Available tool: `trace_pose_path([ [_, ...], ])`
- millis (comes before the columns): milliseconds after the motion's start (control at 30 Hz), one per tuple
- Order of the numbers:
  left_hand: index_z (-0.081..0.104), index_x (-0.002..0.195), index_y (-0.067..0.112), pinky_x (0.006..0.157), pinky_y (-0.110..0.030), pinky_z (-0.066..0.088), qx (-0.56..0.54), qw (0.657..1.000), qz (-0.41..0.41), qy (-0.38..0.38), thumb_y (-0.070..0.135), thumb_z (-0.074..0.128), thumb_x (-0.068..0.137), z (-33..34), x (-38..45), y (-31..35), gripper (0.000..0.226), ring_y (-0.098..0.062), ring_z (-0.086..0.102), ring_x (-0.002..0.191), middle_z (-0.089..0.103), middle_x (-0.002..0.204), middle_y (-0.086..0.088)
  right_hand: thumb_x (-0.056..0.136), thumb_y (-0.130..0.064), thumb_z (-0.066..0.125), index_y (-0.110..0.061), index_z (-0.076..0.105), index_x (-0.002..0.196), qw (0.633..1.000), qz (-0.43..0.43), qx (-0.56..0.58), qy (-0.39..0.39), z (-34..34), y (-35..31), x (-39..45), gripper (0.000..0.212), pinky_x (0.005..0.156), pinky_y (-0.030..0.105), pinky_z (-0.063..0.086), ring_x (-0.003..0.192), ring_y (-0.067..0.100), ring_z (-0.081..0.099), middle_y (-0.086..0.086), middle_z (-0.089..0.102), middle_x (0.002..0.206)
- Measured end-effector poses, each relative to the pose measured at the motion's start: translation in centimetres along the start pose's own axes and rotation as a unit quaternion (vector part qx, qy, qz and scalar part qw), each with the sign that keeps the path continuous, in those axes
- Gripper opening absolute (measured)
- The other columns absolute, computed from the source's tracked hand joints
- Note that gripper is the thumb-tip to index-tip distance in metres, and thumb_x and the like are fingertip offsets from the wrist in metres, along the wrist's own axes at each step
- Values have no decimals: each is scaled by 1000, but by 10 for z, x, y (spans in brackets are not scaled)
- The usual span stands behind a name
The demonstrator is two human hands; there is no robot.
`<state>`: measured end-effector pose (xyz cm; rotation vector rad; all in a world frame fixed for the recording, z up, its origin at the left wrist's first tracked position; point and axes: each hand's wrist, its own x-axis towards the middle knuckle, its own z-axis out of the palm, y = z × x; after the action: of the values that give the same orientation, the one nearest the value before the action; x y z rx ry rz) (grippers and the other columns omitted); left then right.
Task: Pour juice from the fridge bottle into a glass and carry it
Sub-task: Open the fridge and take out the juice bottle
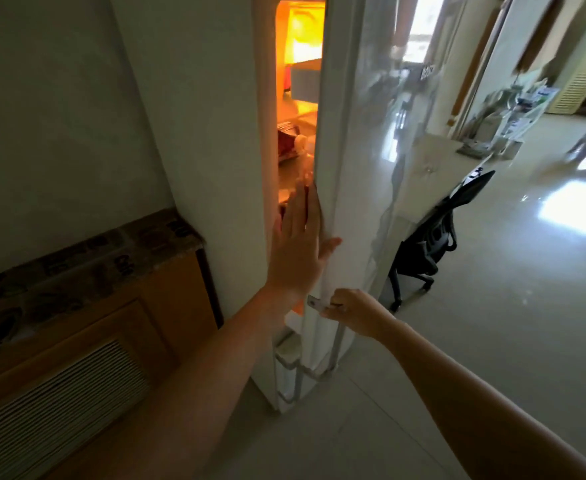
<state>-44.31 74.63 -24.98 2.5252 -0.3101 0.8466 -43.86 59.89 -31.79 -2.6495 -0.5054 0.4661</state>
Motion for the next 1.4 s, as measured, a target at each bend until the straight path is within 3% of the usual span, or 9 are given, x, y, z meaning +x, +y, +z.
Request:
trace_pose_path([
  [133, 3, 150, 9, 105, -53, 38, -52, 998, 39, -26, 50, 56, 84, 8, -14, 45, 94, -31, 41, 133, 22, 157, -12, 91, -40, 51, -11, 58, 75, 999, 1, -54, 4, -16, 33, -48, 33, 67, 29, 41, 73, 16, 49, -3, 48, 76],
  [367, 7, 148, 28, 99, -49, 44, 0, 990, 138, -36, 50, 58, 84, 22, -27, 106, 85, -34, 52, 123, 29, 154, -14, 84, -44, 58, -26, 65, 91, 990, 52, -64, 116, -35, 86, -123, 21, 92, 43, 46, 85, 14, 60, -4, 66, 90],
  [467, -1, 148, 35, 106, -50, 39, -24, 986, 148, -74, 46, 62, 83, 29, -32, 122, 90, -26, 38, 136, 22, 158, -4, 79, -37, 69, -23, 51, 122, 972, 84, 72, 209, -47, 99, -149, 49, 84, 40, 54, 91, 14, 64, -2, 65, 109],
  [567, 8, 149, 31, 111, -49, 33, -82, 993, 55, -66, 45, 68, 80, 36, -34, 136, 92, -24, 29, 141, 25, 156, -4, 79, -31, 71, -23, 29, 138, 936, 42, 154, 314, -59, 105, -168, 72, 74, 30, 56, 91, 13, 63, -4, 61, 111],
  [667, 18, 147, 22, 107, -52, 37, -160, 986, -15, -39, 41, 76, 74, 39, -21, 152, 95, -26, 32, 138, 30, 151, -8, 80, -30, 71, -24, 23, 140, 901, 43, 193, 387, -73, 110, -183, 77, 80, 39, 55, 96, 21, 63, 5, 62, 115],
  [767, 16, 147, 23, 107, -54, 37, -209, 976, -57, -30, 38, 80, 71, 41, 1, 168, 101, -29, 34, 136, 30, 151, -11, 83, -26, 68, -17, 18, 144, 890, 60, 181, 414, -87, 116, -198, 79, 78, 32, 49, 102, 27, 62, 12, 60, 123],
  [933, 5, 149, 25, 102, -47, 40, -222, 969, -59, -86, 36, 82, 69, 56, 35, 190, 112, -34, 43, 130, 38, 148, -16, 85, -31, 65, -15, 4, 147, 879, 84, 138, 449, -106, 136, -210, 89, 76, 39, 53, 97, 30, 66, 16, 59, 125],
  [1167, 0, 146, 30, 103, -52, 42, -289, 936, -82, -181, 40, 82, 66, 86, 55, 209, 115, -33, 41, 132, 41, 144, -13, 89, -31, 59, -13, 10, 143, 860, 147, 133, 470, -123, 155, -201, 75, 65, 33, 54, 78, 31, 70, 20, 64, 116],
  [1400, 7, 144, 32, 96, -45, 45, -302, 938, -59, -159, 34, 81, 71, 98, 57, 213, 103, -31, 45, 129, 47, 138, -11, 92, -28, 56, -16, 20, 137, 841, 209, 120, 484, -131, 159, -198, 58, 63, 29, 44, 75, 31, 67, 18, 68, 105],
])
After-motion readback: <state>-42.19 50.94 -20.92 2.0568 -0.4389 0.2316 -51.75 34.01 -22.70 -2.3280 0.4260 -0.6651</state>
